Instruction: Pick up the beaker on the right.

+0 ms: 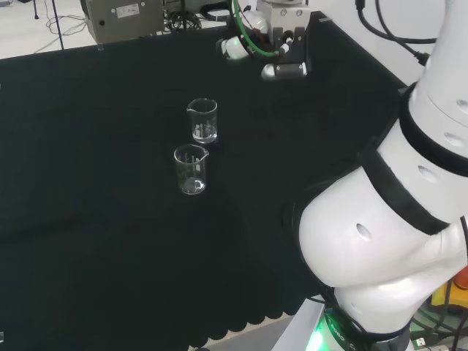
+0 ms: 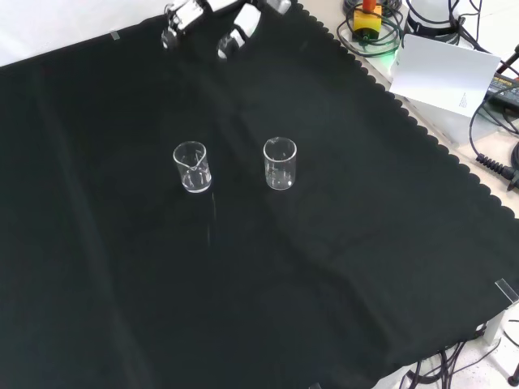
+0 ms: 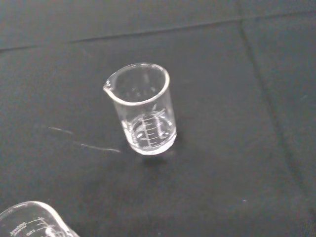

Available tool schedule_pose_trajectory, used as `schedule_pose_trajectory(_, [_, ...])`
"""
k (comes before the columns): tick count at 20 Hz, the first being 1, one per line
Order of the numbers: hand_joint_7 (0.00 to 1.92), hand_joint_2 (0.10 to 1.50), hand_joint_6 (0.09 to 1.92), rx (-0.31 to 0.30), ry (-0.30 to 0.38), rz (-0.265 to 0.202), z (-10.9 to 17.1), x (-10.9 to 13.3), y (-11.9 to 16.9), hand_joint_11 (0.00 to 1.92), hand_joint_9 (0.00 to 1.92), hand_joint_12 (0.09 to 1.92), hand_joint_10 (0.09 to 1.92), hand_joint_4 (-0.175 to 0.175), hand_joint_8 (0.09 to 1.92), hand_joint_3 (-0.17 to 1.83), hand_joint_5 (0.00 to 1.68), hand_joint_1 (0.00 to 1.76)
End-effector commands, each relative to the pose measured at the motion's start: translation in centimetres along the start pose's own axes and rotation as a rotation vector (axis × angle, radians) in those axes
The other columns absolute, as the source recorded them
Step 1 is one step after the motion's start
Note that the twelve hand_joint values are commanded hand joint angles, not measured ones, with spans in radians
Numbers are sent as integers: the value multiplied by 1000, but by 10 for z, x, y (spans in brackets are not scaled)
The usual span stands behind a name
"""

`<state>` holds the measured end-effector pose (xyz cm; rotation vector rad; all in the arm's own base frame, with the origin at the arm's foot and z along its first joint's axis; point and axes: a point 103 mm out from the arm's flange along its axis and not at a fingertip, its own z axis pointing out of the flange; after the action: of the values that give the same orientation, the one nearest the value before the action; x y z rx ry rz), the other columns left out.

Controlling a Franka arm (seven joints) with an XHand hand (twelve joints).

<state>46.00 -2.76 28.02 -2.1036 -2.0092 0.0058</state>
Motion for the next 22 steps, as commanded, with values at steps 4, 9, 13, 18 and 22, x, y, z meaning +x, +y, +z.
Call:
schedule_pose_trajectory(4, [139,937,87,10,111,-73,64,3,60,0,302,1404,679,-11,584,395,299,549])
schedule_pose_trajectory(9, [142,730,87,22,160,-107,81,-2,77,1,308,1408,679,-15,601,530,314,756])
schedule_pose_trajectory(13, [146,656,87,36,176,-112,91,-8,89,0,309,1412,681,-16,610,602,319,806])
schedule_pose_trajectory(18, [149,624,87,80,171,-124,99,-13,99,1,315,1414,682,-18,616,633,319,807])
schedule_pose_trajectory(22, [165,594,87,79,227,-150,106,-20,105,26,339,1419,683,-22,624,633,294,809])
